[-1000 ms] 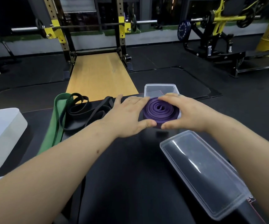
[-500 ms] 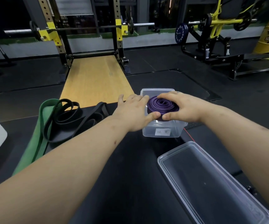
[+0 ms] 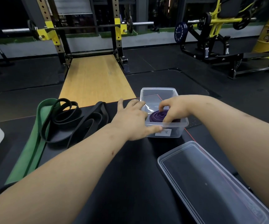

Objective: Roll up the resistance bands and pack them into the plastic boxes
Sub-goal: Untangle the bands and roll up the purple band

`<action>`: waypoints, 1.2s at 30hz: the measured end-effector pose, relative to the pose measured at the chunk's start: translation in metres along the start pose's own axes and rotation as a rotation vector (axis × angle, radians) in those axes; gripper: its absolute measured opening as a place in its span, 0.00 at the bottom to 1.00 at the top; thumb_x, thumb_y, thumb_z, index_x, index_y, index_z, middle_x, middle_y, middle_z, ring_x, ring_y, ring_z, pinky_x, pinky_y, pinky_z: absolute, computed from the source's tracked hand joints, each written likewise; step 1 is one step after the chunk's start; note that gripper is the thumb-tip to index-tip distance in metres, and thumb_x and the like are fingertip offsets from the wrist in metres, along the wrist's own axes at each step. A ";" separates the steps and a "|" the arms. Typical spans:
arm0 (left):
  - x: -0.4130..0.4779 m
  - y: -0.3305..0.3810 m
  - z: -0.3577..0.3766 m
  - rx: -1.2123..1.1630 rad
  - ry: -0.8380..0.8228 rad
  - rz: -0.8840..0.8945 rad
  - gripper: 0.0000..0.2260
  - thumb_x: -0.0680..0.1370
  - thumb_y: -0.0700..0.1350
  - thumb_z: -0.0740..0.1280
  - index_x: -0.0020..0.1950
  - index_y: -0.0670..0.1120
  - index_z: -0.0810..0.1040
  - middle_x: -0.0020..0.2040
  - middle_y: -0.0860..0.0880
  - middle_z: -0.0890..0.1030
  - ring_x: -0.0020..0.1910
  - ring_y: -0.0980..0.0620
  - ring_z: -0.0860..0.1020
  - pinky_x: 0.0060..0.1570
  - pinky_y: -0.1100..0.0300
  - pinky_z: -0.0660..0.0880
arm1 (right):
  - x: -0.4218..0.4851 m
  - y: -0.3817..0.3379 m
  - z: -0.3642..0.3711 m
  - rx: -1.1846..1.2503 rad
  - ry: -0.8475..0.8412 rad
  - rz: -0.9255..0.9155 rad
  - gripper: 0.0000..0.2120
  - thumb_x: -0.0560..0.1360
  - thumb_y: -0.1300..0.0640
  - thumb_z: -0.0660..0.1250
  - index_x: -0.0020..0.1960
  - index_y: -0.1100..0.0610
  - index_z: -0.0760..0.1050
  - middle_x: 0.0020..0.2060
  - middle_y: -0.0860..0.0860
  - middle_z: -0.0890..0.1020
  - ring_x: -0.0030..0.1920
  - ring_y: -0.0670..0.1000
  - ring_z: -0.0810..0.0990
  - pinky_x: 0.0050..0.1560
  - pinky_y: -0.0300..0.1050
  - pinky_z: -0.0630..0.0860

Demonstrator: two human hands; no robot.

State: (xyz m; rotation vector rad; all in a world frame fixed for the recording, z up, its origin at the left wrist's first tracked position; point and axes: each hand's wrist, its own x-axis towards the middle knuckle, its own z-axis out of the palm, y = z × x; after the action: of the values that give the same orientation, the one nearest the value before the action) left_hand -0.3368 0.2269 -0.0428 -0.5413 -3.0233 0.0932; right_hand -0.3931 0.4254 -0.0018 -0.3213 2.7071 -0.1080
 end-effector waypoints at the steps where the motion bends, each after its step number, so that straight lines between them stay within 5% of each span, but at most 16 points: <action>1: -0.001 0.001 -0.001 0.008 0.004 0.001 0.39 0.72 0.80 0.49 0.61 0.55 0.83 0.81 0.51 0.60 0.81 0.50 0.52 0.75 0.32 0.38 | 0.000 -0.001 -0.002 -0.048 -0.013 0.007 0.28 0.63 0.34 0.76 0.60 0.35 0.70 0.48 0.42 0.75 0.54 0.54 0.78 0.62 0.55 0.77; 4: -0.002 0.002 -0.001 0.017 0.013 -0.004 0.38 0.72 0.80 0.49 0.60 0.55 0.83 0.81 0.51 0.62 0.81 0.49 0.53 0.75 0.32 0.37 | -0.001 -0.006 -0.001 -0.172 -0.014 0.019 0.29 0.69 0.29 0.70 0.66 0.38 0.69 0.45 0.41 0.73 0.57 0.55 0.77 0.66 0.56 0.73; 9: -0.003 0.003 0.004 0.029 0.038 -0.020 0.40 0.72 0.80 0.47 0.60 0.55 0.83 0.80 0.52 0.63 0.81 0.49 0.53 0.74 0.31 0.37 | -0.002 -0.006 0.007 -0.292 0.046 0.027 0.28 0.74 0.24 0.59 0.68 0.37 0.68 0.50 0.46 0.75 0.67 0.57 0.75 0.79 0.64 0.48; 14: -0.005 0.004 0.005 0.038 0.045 -0.030 0.40 0.72 0.80 0.46 0.64 0.55 0.81 0.81 0.52 0.62 0.80 0.48 0.53 0.74 0.30 0.37 | -0.001 -0.010 0.014 -0.260 0.089 0.003 0.23 0.74 0.26 0.61 0.62 0.37 0.69 0.50 0.47 0.77 0.59 0.57 0.72 0.76 0.59 0.57; 17: -0.006 0.005 0.005 0.039 0.033 -0.037 0.40 0.73 0.80 0.45 0.65 0.55 0.80 0.81 0.52 0.61 0.81 0.47 0.53 0.74 0.30 0.37 | -0.005 -0.009 0.010 -0.171 0.070 0.039 0.21 0.72 0.26 0.65 0.58 0.36 0.67 0.43 0.43 0.73 0.59 0.57 0.67 0.63 0.55 0.69; 20: -0.006 0.005 0.004 0.043 0.020 -0.041 0.41 0.73 0.80 0.45 0.66 0.55 0.79 0.81 0.52 0.61 0.81 0.47 0.53 0.74 0.29 0.37 | -0.004 -0.012 0.007 -0.229 0.064 0.043 0.24 0.73 0.27 0.64 0.63 0.38 0.69 0.47 0.45 0.76 0.60 0.57 0.70 0.68 0.57 0.65; 24: -0.007 0.007 0.004 0.051 0.025 -0.055 0.42 0.72 0.81 0.44 0.66 0.55 0.79 0.81 0.52 0.62 0.80 0.46 0.54 0.73 0.29 0.37 | -0.002 -0.021 0.011 -0.303 0.072 0.069 0.27 0.77 0.30 0.63 0.71 0.40 0.68 0.60 0.49 0.78 0.69 0.58 0.73 0.78 0.68 0.45; 30: -0.019 0.017 0.004 0.033 0.056 -0.108 0.40 0.73 0.80 0.44 0.66 0.56 0.79 0.77 0.49 0.66 0.78 0.45 0.57 0.74 0.29 0.38 | -0.005 -0.014 0.013 -0.174 0.048 0.033 0.25 0.75 0.30 0.62 0.68 0.37 0.67 0.64 0.47 0.78 0.67 0.57 0.74 0.77 0.64 0.50; 36: -0.027 0.025 0.009 -0.017 0.092 -0.192 0.40 0.72 0.80 0.45 0.62 0.54 0.80 0.74 0.48 0.68 0.76 0.44 0.59 0.75 0.31 0.41 | 0.003 -0.018 0.021 -0.079 0.114 -0.052 0.13 0.75 0.40 0.65 0.58 0.39 0.68 0.57 0.48 0.78 0.62 0.56 0.75 0.78 0.63 0.49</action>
State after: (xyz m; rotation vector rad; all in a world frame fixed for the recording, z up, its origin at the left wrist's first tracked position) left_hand -0.3037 0.2403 -0.0553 -0.2467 -2.9698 0.0312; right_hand -0.3838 0.4069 -0.0205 -0.4209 2.8215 -0.0353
